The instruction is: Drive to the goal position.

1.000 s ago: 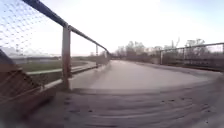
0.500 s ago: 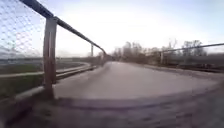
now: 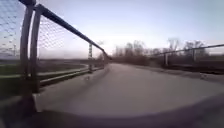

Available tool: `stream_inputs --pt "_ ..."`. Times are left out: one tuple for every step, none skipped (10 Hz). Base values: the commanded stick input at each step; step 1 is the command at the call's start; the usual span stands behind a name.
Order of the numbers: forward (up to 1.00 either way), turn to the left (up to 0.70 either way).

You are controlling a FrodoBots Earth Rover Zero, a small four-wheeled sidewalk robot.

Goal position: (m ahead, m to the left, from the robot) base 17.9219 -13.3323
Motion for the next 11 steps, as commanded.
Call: stream_inputs --pt "1.0 0.0" --pt "1.0 -0.01" --pt "1.0 -0.02" --pt "1.0 -0.09" --pt "1.0 -0.38" --pt "1.0 -0.4" --pt "1.0 -0.4" --pt "1.0 -0.4" --pt "1.0 -0.31" --pt "1.0 -0.08" --pt "1.0 0.0"
